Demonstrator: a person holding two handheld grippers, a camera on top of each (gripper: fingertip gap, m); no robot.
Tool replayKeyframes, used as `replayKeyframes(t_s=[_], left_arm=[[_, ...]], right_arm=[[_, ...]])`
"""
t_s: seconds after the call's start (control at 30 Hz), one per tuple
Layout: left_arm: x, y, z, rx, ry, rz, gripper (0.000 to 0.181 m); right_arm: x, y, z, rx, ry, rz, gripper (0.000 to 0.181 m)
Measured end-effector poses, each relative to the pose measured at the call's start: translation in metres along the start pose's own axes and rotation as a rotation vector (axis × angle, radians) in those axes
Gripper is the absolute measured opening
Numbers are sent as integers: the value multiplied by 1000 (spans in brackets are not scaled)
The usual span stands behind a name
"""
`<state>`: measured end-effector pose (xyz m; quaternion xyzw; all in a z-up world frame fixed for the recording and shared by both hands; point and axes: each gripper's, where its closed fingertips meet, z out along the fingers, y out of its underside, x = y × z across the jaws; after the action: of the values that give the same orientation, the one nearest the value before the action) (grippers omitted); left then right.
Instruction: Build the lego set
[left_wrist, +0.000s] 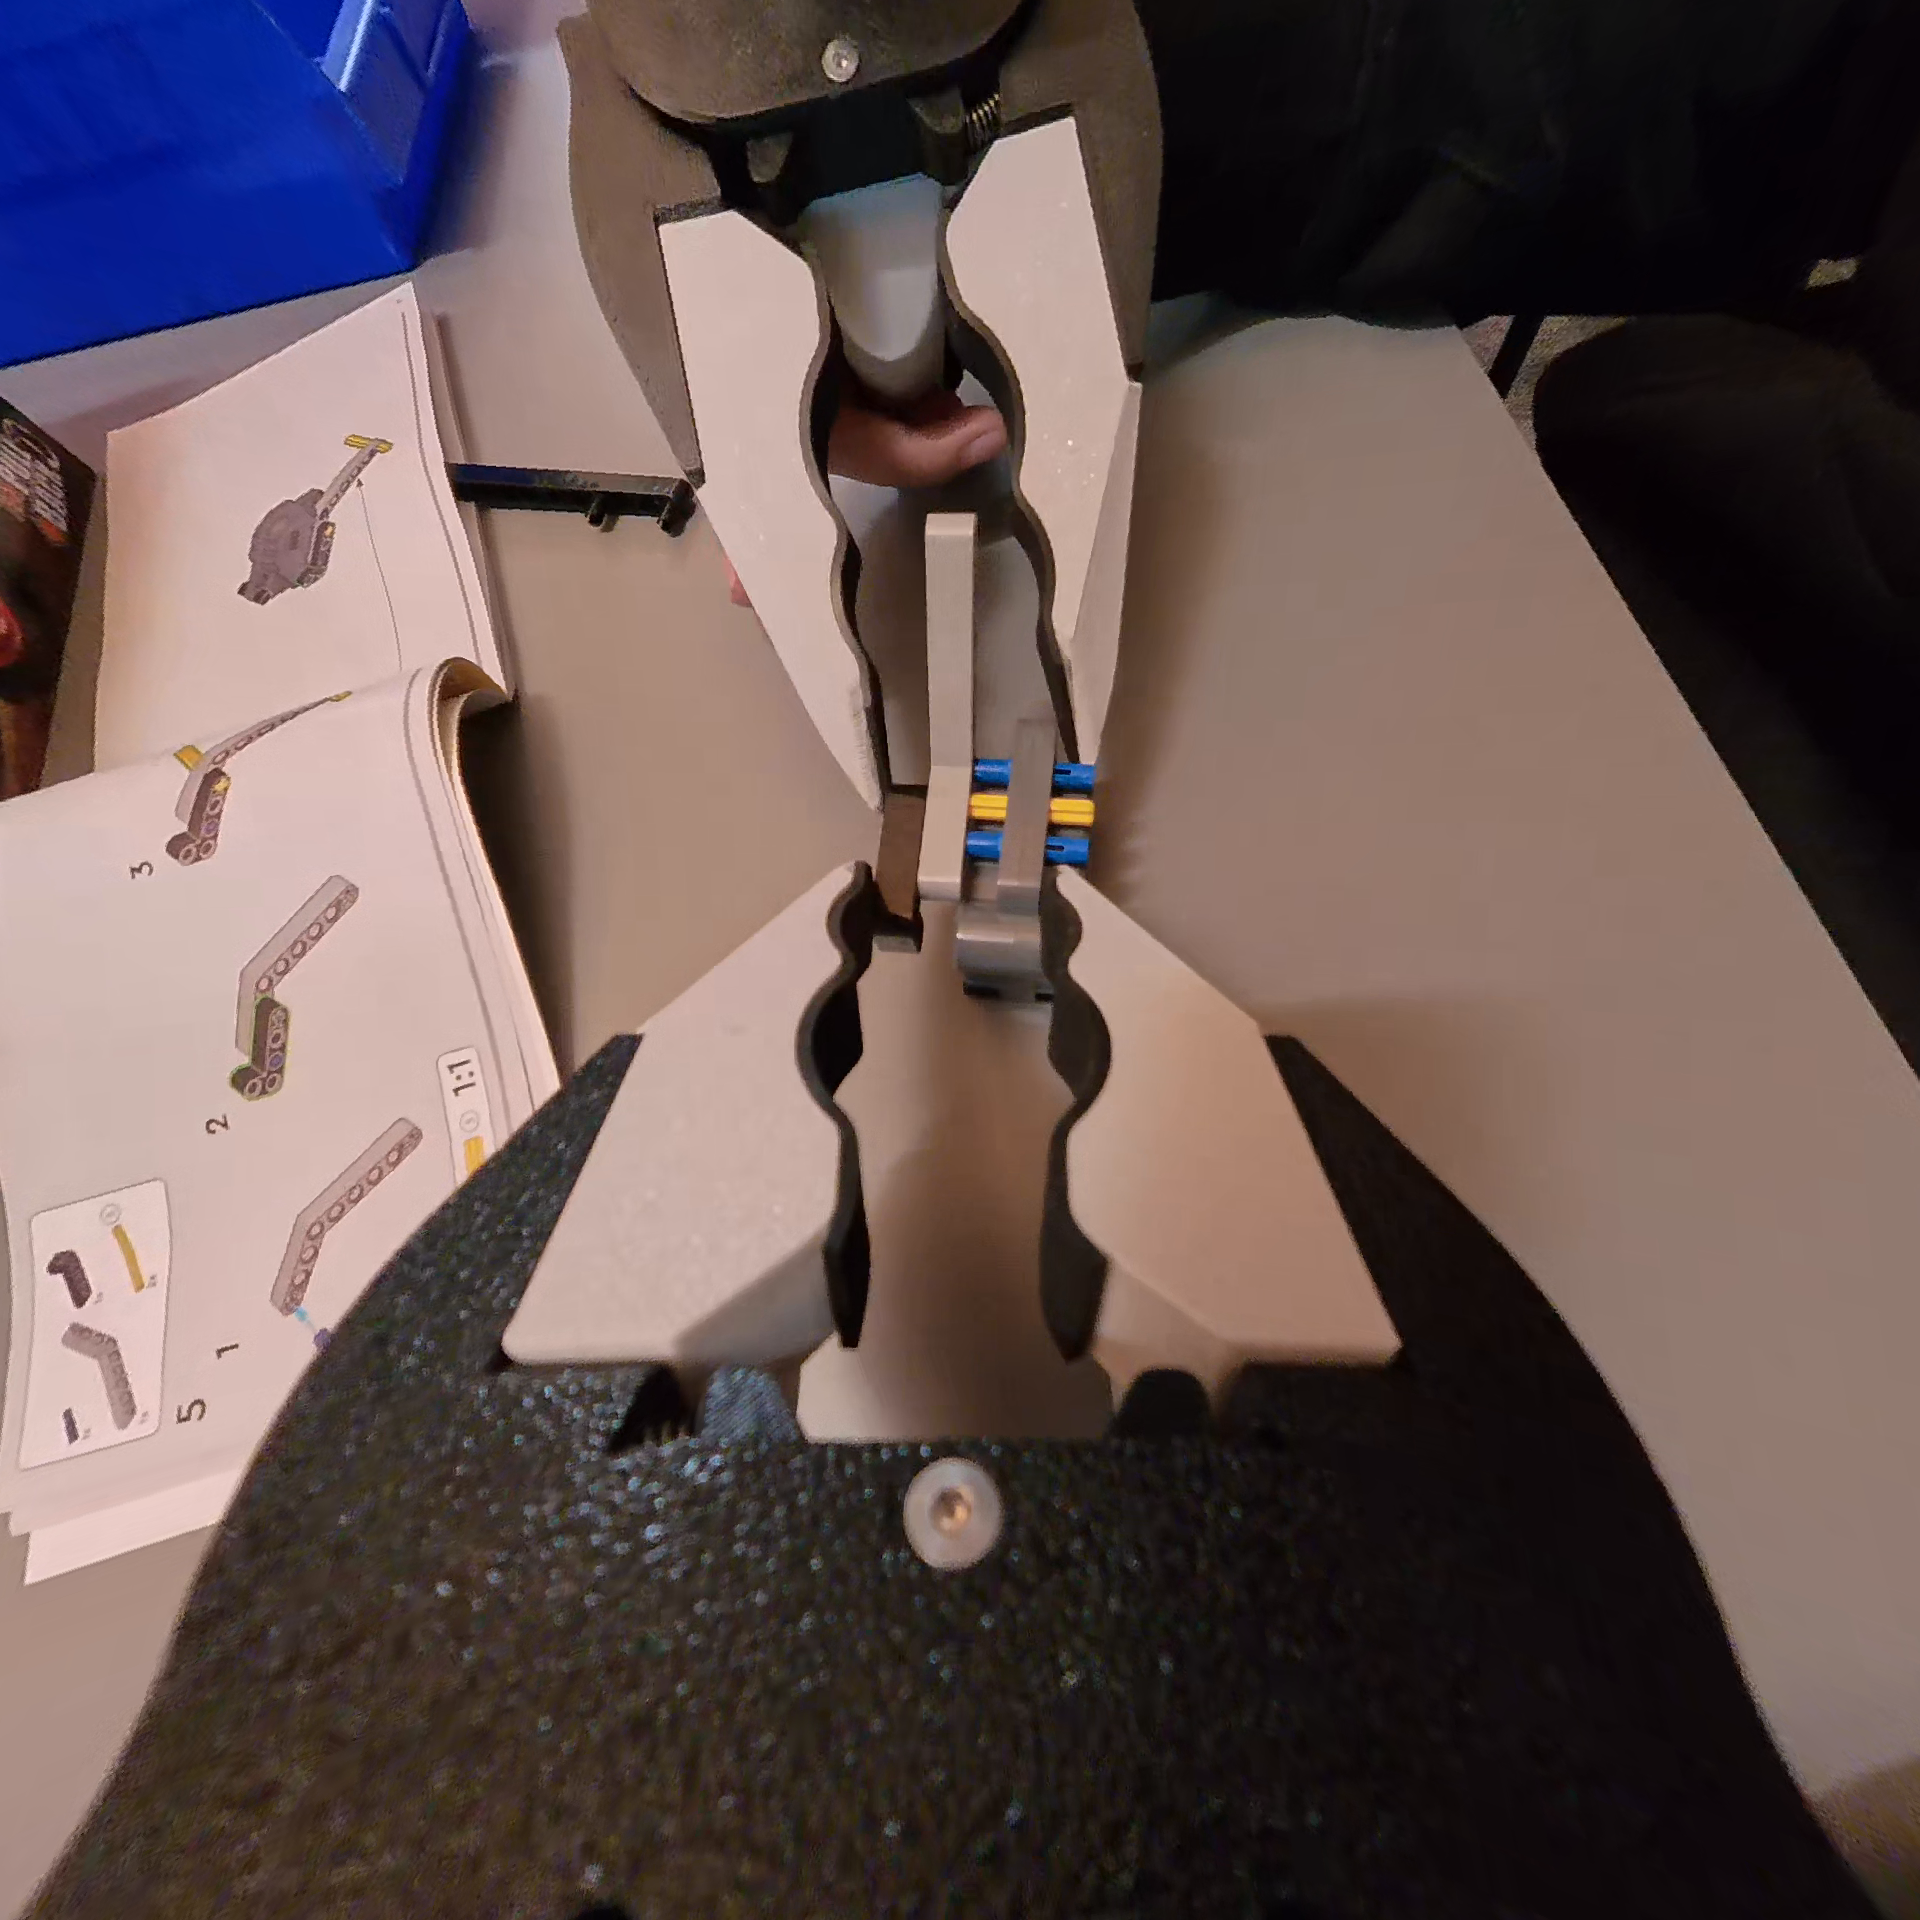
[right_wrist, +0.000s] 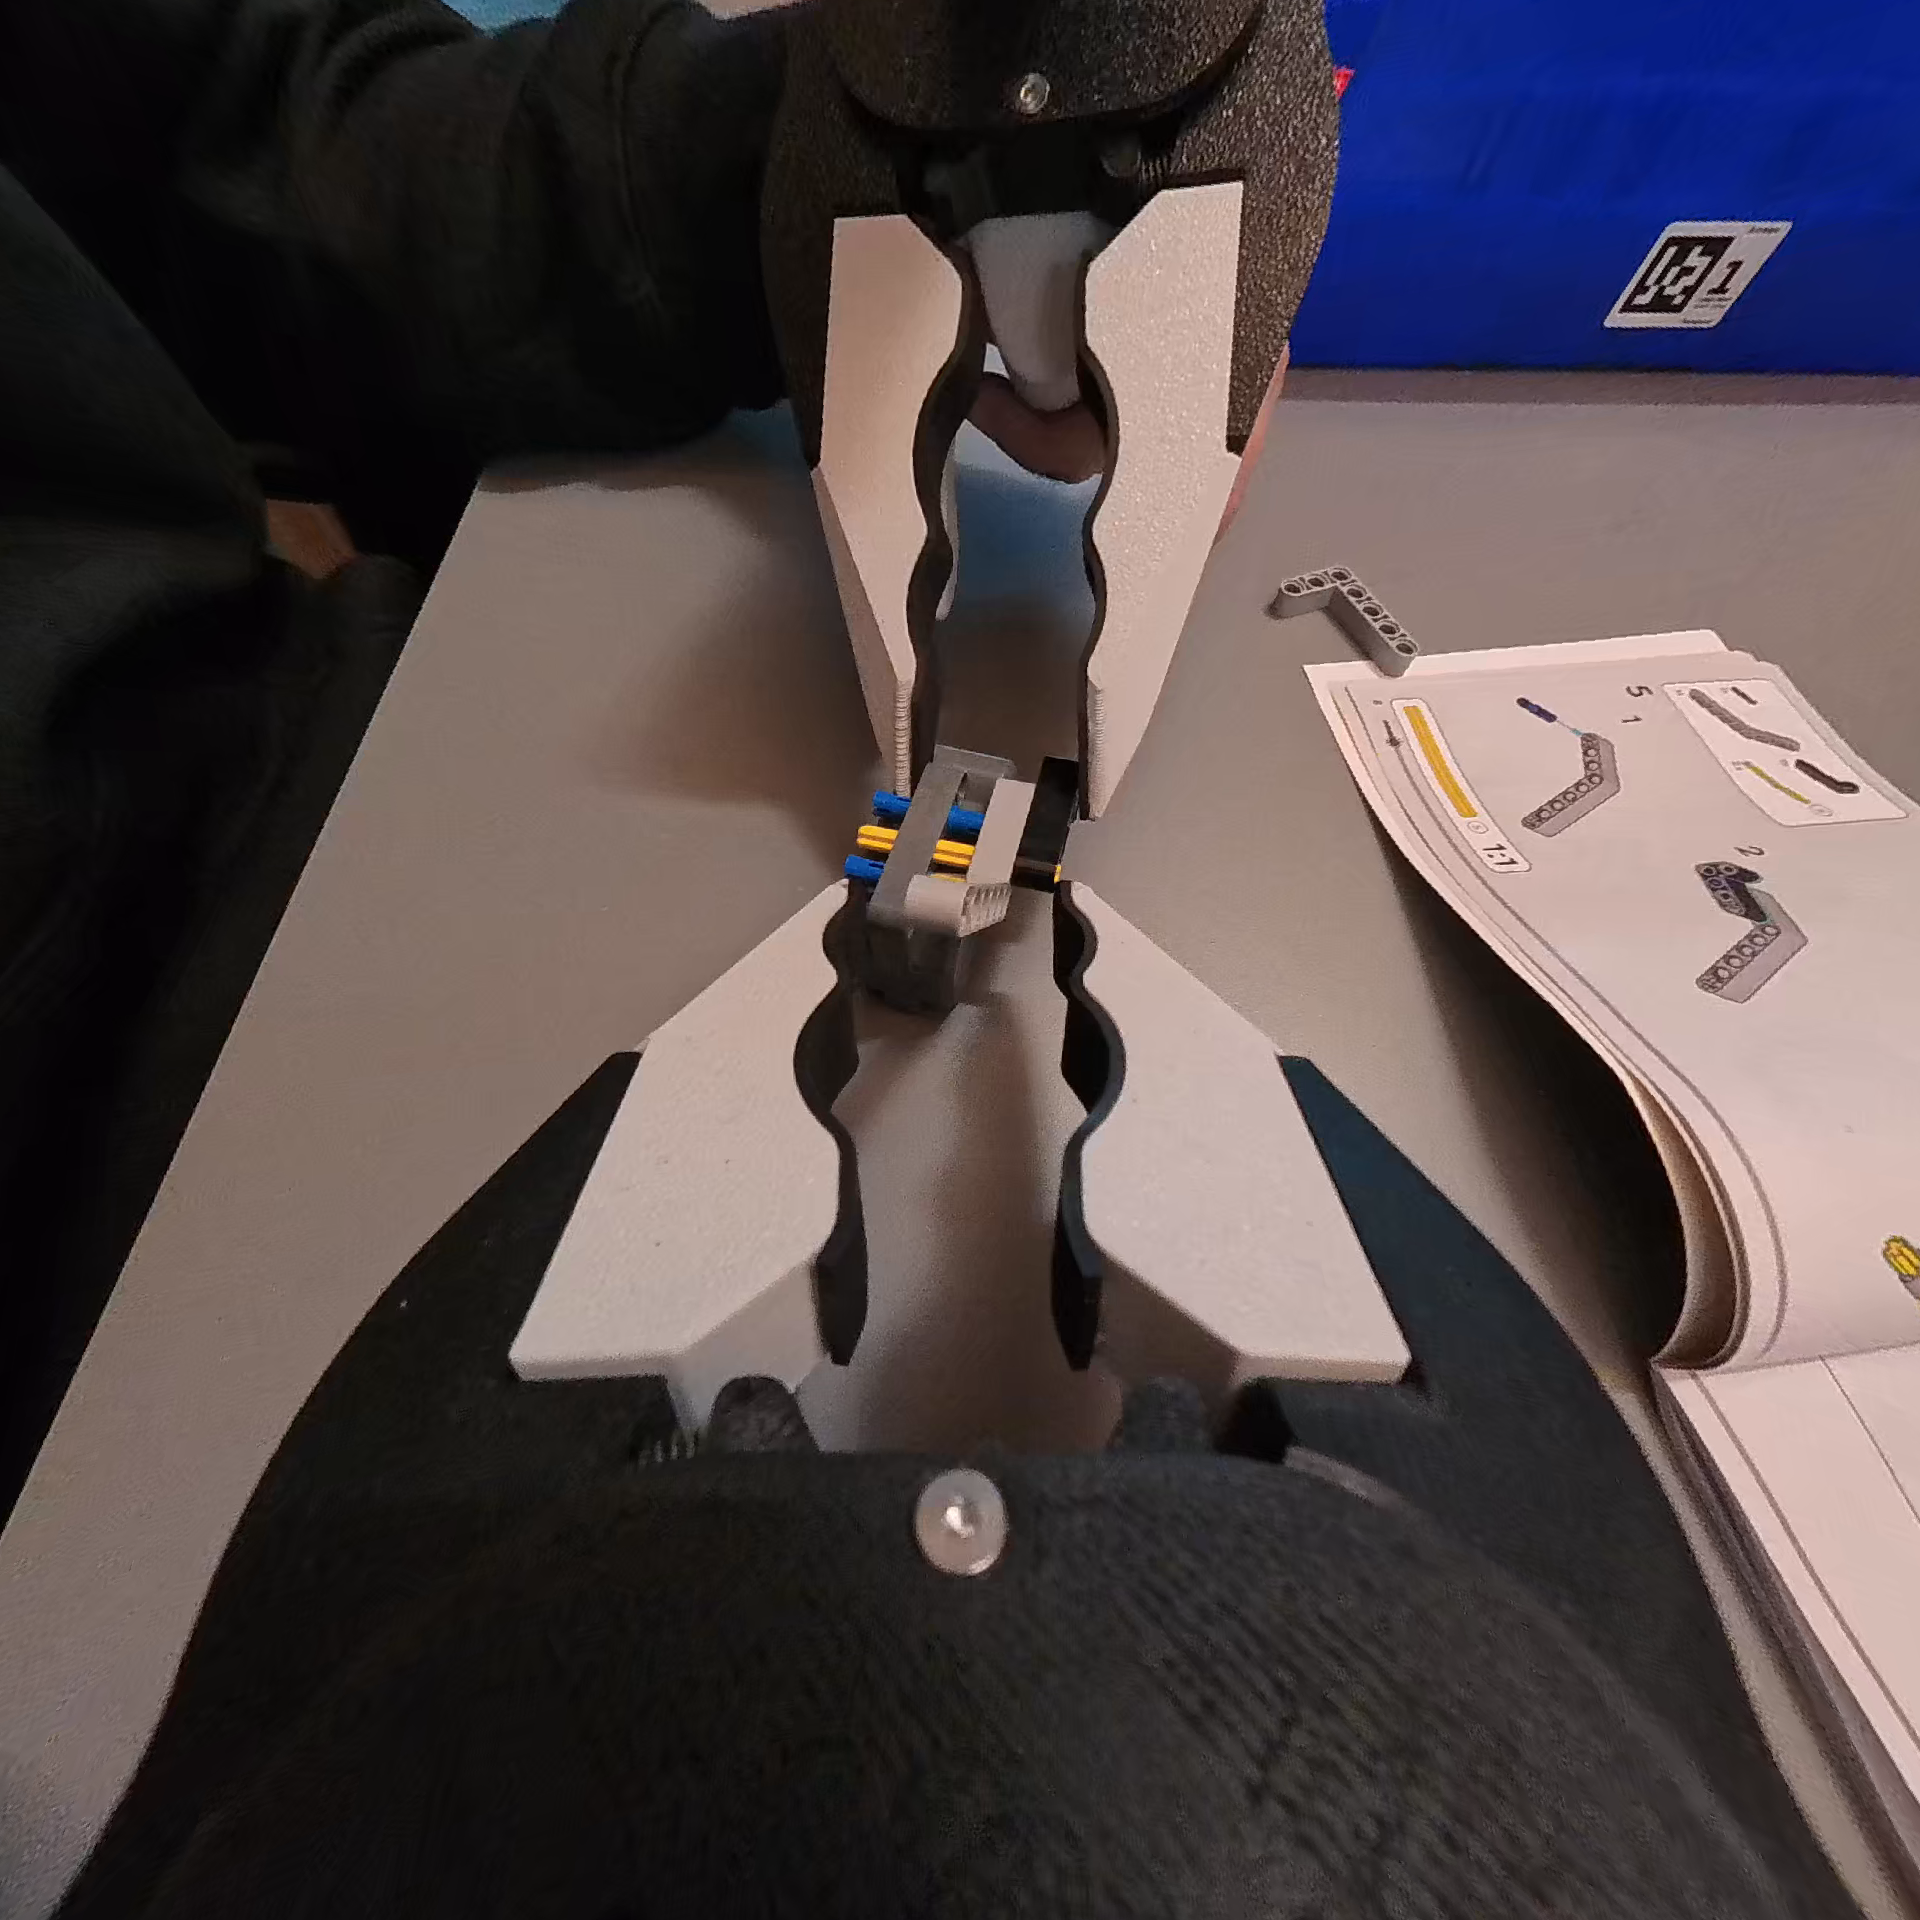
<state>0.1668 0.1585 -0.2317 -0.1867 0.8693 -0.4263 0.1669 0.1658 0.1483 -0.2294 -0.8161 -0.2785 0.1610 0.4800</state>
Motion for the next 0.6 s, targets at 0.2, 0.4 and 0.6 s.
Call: replayKeyframes(t_s=[0.2,0.4,0.6], left_arm=[[0,0,0,0,-6,12,29],[0,0,0,5,-3,3,29],[0,-1,0,4,-4,14,29]], right_arm=[[2,0,-1,3,26,-6,38],[5,-3,-3,25,30,15,41],[0,-4,-1,23,7,-5,33]])
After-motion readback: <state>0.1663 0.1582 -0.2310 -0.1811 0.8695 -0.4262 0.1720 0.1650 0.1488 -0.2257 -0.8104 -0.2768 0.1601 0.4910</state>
